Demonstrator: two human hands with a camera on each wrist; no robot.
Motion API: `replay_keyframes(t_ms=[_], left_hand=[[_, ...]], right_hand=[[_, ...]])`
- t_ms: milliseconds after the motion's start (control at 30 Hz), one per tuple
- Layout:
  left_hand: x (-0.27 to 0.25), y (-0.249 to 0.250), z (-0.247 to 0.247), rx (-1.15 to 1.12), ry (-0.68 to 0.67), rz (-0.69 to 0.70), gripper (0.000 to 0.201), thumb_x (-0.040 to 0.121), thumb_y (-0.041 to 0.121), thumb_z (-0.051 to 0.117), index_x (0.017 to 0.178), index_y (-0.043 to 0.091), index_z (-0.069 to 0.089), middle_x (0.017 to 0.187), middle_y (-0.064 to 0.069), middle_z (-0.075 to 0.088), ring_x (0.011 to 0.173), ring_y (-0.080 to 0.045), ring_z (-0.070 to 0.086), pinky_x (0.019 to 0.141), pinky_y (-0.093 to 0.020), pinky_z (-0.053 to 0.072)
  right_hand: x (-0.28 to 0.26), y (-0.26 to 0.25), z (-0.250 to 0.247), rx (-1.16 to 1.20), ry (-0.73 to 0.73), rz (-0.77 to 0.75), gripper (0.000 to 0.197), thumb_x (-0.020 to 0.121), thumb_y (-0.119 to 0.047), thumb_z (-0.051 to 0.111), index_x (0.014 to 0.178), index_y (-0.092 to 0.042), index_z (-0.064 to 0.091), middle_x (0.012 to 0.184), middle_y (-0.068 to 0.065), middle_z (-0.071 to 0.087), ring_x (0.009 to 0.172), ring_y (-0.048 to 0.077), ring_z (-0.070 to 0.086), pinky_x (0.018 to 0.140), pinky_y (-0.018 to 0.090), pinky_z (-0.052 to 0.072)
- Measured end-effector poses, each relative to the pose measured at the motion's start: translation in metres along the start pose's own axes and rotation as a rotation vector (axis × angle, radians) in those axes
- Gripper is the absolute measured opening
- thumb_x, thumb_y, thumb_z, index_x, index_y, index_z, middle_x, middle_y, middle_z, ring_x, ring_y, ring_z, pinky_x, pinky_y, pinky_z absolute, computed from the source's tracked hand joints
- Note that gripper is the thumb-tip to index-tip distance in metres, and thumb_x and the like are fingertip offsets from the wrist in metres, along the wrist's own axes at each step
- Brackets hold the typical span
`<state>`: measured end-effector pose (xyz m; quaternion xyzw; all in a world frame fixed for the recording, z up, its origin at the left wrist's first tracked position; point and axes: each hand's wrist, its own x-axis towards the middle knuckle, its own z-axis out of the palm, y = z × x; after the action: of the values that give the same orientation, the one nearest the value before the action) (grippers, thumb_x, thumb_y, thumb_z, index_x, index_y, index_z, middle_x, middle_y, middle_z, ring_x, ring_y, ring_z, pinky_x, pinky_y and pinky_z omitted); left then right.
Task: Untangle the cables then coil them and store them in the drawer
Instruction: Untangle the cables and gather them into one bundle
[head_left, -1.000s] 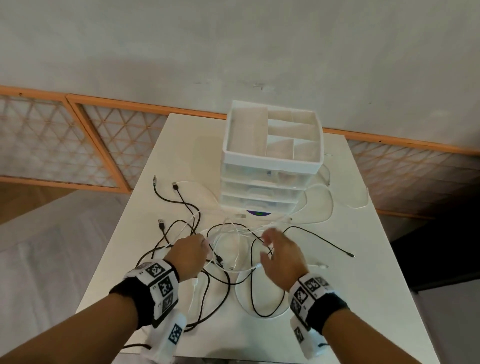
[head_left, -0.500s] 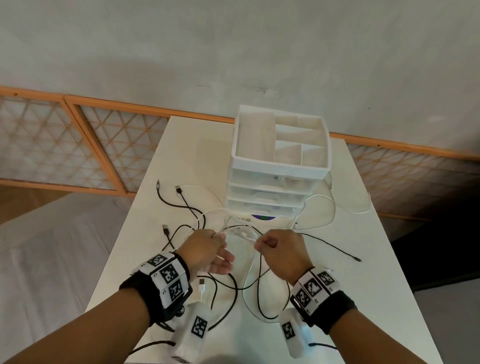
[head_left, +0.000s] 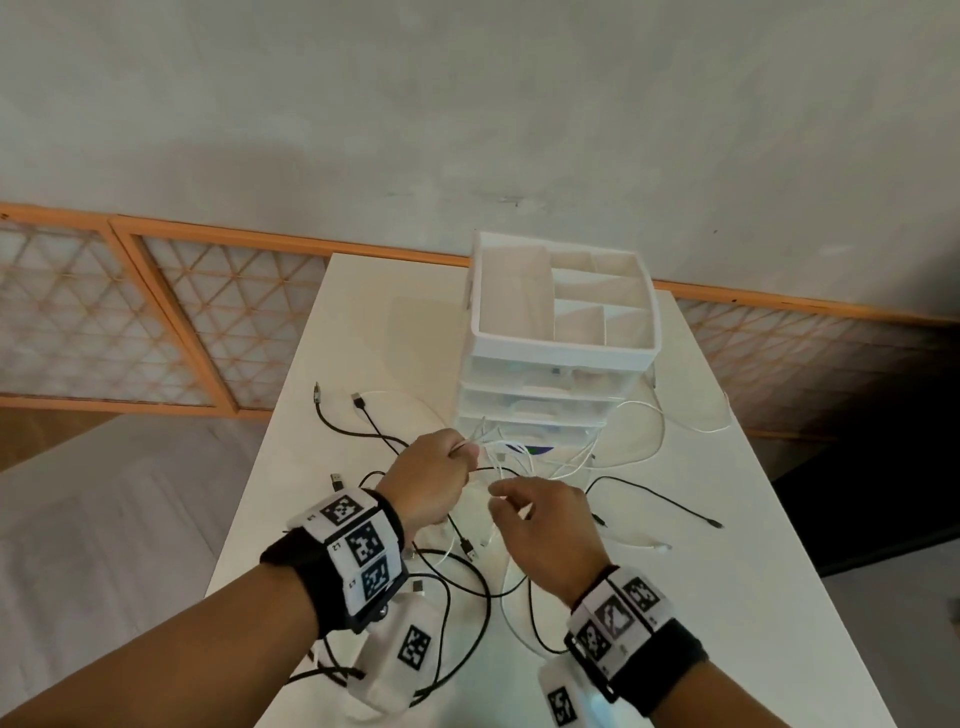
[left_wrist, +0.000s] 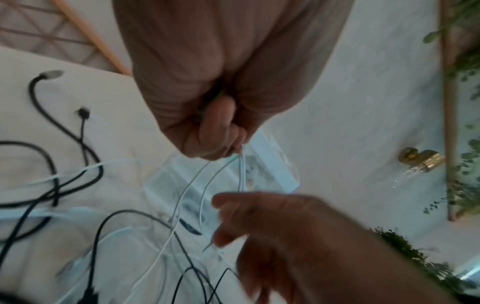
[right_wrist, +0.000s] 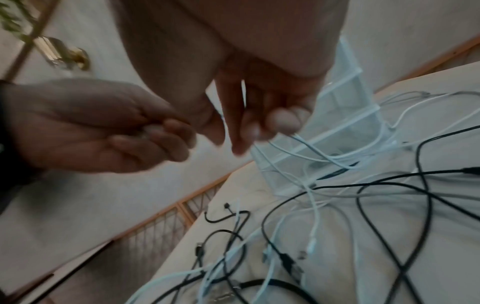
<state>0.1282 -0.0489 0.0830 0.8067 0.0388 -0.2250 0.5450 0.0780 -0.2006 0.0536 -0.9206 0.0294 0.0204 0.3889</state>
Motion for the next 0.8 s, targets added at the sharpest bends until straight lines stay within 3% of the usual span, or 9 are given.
replay_keyframes(t_ms=[67, 167, 233, 333, 367, 433, 533, 667, 800], left_hand=[[-0.004, 0.011, -0.005, 0.097, -0.033, 0.083, 0.029, 0.101, 0.031, 0.048, 0.085, 0.008, 0.056, 0.068, -0.001, 0.047, 0.054, -0.014, 0.039, 0.047, -0.025, 0.031], [-0.014, 0.034, -0.011, 0.165, -0.137, 0.104, 0.033, 0.101, 0.037, 0.048, 0.084, 0.011, 0.055, 0.066, 0.0, 0.046, 0.047, -0.011, 0.037, 0.046, -0.023, 0.03], [-0.022, 0.051, -0.012, 0.139, -0.238, 0.072, 0.031, 0.1, 0.039, 0.051, 0.084, 0.013, 0.054, 0.063, 0.003, 0.043, 0.042, -0.007, 0.035, 0.042, -0.021, 0.026], [-0.026, 0.075, -0.016, 0.136, -0.186, 0.163, 0.034, 0.096, 0.043, 0.058, 0.079, 0.014, 0.052, 0.059, 0.005, 0.043, 0.039, -0.005, 0.035, 0.041, -0.02, 0.026], [-0.027, 0.083, -0.018, 0.101, -0.104, 0.205, 0.035, 0.095, 0.043, 0.059, 0.077, 0.014, 0.053, 0.057, 0.006, 0.042, 0.038, -0.005, 0.034, 0.041, -0.02, 0.026], [-0.026, 0.094, -0.025, -0.051, 0.054, 0.271, 0.037, 0.096, 0.038, 0.06, 0.067, 0.017, 0.049, 0.051, 0.009, 0.037, 0.037, -0.006, 0.029, 0.04, -0.02, 0.024], [-0.023, 0.099, -0.033, -0.269, 0.204, 0.287, 0.045, 0.097, 0.031, 0.06, 0.06, 0.022, 0.036, 0.049, 0.008, 0.03, 0.039, -0.01, 0.02, 0.04, -0.019, 0.018], [-0.014, 0.082, -0.033, -0.269, 0.328, 0.153, 0.039, 0.098, 0.036, 0.056, 0.068, 0.018, 0.039, 0.049, 0.005, 0.033, 0.039, -0.012, 0.021, 0.042, -0.022, 0.017], [-0.006, 0.063, -0.033, -0.234, 0.388, 0.044, 0.032, 0.101, 0.036, 0.051, 0.079, 0.014, 0.043, 0.053, 0.001, 0.034, 0.038, -0.011, 0.023, 0.042, -0.02, 0.018]], right_hand=[[0.012, 0.006, -0.007, -0.083, -0.194, 0.097, 0.059, 0.092, -0.035, 0.063, 0.147, -0.029, 0.044, 0.102, -0.015, 0.071, 0.097, 0.004, 0.059, 0.096, 0.025, 0.045], [0.038, 0.008, -0.019, 0.016, -0.166, 0.093, 0.09, 0.089, -0.036, 0.068, 0.158, -0.031, 0.011, 0.094, -0.013, 0.07, 0.116, 0.008, 0.057, 0.104, 0.031, 0.04], [0.058, 0.007, -0.03, 0.119, -0.059, 0.022, 0.071, 0.085, -0.029, 0.069, 0.147, -0.04, 0.036, 0.084, -0.008, 0.068, 0.1, 0.009, 0.064, 0.097, 0.029, 0.047], [0.075, 0.005, -0.036, 0.135, -0.053, -0.074, 0.007, 0.084, -0.034, 0.063, 0.085, -0.035, 0.069, 0.082, 0.003, 0.071, 0.081, 0.021, 0.067, 0.081, 0.04, 0.055], [0.076, 0.01, -0.035, 0.078, -0.094, -0.068, 0.017, 0.088, -0.038, 0.063, 0.077, -0.027, 0.07, 0.079, 0.003, 0.071, 0.077, 0.021, 0.066, 0.077, 0.037, 0.054], [0.071, 0.035, -0.03, -0.114, -0.22, 0.024, 0.03, 0.092, -0.045, 0.06, 0.071, -0.024, 0.065, 0.077, -0.001, 0.067, 0.074, 0.017, 0.062, 0.073, 0.029, 0.049], [0.064, 0.081, -0.035, -0.328, -0.272, 0.193, 0.028, 0.09, -0.047, 0.056, 0.067, -0.031, 0.053, 0.091, -0.001, 0.066, 0.09, 0.021, 0.066, 0.078, 0.027, 0.047], [0.079, 0.077, -0.085, -0.34, -0.084, 0.123, 0.029, 0.094, -0.036, 0.053, 0.067, -0.026, 0.054, 0.086, 0.008, 0.07, 0.089, 0.032, 0.068, 0.074, 0.028, 0.047], [0.094, 0.026, -0.158, 0.096, 0.336, -0.169, 0.02, 0.094, -0.031, 0.06, 0.081, -0.017, 0.067, 0.066, 0.004, 0.065, 0.061, 0.022, 0.058, 0.058, 0.028, 0.041]])
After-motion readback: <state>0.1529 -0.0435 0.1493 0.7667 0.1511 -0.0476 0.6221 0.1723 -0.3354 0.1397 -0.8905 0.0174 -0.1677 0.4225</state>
